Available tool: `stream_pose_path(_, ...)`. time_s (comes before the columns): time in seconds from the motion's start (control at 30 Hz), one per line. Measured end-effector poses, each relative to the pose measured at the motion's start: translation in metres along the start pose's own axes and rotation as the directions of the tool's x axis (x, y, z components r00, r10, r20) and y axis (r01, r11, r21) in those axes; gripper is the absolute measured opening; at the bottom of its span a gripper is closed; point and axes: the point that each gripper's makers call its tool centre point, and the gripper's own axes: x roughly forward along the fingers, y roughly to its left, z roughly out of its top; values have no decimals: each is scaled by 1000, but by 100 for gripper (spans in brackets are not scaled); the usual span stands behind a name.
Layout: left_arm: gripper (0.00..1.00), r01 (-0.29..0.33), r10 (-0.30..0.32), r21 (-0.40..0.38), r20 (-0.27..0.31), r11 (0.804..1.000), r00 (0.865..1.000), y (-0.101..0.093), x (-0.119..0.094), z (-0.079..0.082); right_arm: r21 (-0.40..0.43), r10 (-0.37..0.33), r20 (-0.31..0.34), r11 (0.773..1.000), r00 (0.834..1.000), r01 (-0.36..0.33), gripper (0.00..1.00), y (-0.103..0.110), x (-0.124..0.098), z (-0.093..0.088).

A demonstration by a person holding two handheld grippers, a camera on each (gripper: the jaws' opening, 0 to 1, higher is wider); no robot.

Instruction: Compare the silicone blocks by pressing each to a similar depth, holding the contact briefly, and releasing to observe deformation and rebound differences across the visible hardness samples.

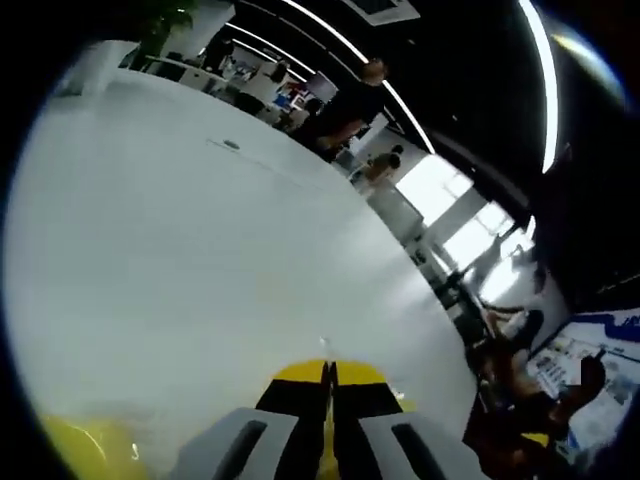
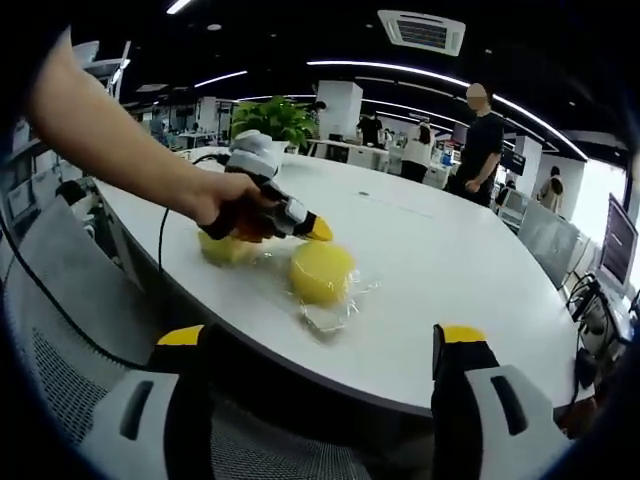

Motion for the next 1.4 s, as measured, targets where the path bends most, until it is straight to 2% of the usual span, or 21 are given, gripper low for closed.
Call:
stream_pose_path(0.07, 0, 69, -69, -60, 5, 996, 998, -14, -2, 4, 0, 1, -2, 1000, 1000, -1, 85, 0, 0, 0)
stream_pose_path(0.13, 0, 135, -134, -17, 25, 991, 991, -31, -6, 10, 0, 7, -15, 1000, 1000, -7, 83, 1, 0, -3)
stream_pose_path(0.2, 0, 208, -207, -35, 41, 977, 978, -48, -13, 15, -1, 9, -15, 1000, 1000, -9, 83, 2, 0, -2)
stream_pose_path(0.27, 0, 240, -239, -17, 58, 971, 969, -60, -19, 21, 6, 12, -14, 1000, 1000, -12, 84, 2, 0, -2)
stream_pose_path(0.37, 0, 306, -308, 39, 76, 951, 948, -87, -33, 31, 6, 16, -17, 1000, 1000, -16, 82, 3, 0, -3)
stream_pose_path(0.47, 0, 336, -345, 121, 60, 934, 937, -106, -47, 36, 11, 17, -18, 1000, 1000, -17, 82, 3, 0, -3)
stream_pose_path(0.6, 0, 347, -361, 168, 56, 923, 931, -116, -65, 42, 18, 12, -14, 1000, 1000, -11, 82, 2, 0, -3)
stream_pose_path(0.7, 0, 374, -390, 192, 50, 907, 920, -126, -82, 44, 41, 12, -3, 999, 1000, -12, 82, 1, -1, 0)
stream_pose_path(0.93, 0, 425, -446, 187, 92, 886, 890, -143, -125, 51, 61, 9, 0, 998, 1000, -9, 80, 1, -1, 1)
stream_pose_path(1.0, 0, 451, -471, 163, 119, 877, 874, -149, -138, 53, 73, 10, 7, 997, 1000, -10, 80, 0, -2, 2)
stream_pose_path(1.07, 0, 467, -487, 155, 135, 870, 863, -152, -150, 53, 77, 8, 8, 997, 1000, -9, 81, 0, -2, 2)
stream_pose_path(1.13, 0, 490, -506, 133, 141, 861, 851, -156, -161, 52, 78, 4, 3, 997, 1000, -4, 80, 0, -2, 1)
stream_pose_path(1.23, 0, 507, -526, 154, 135, 848, 840, -164, -178, 48, 82, 9, 10, 997, 1000, -10, 81, 1, -3, 2)
stream_pose_path(1.27, 0, 508, -529, 167, 131, 845, 838, -167, -185, 46, 86, 14, 12, 996, 1000, -15, 81, 1, -3, 2)
stream_pose_path(1.4, 0, 522, -546, 179, 132, 834, 827, -174, -207, 42, 131, 95, 65, 986, 993, -103, 87, 13, -7, 12)
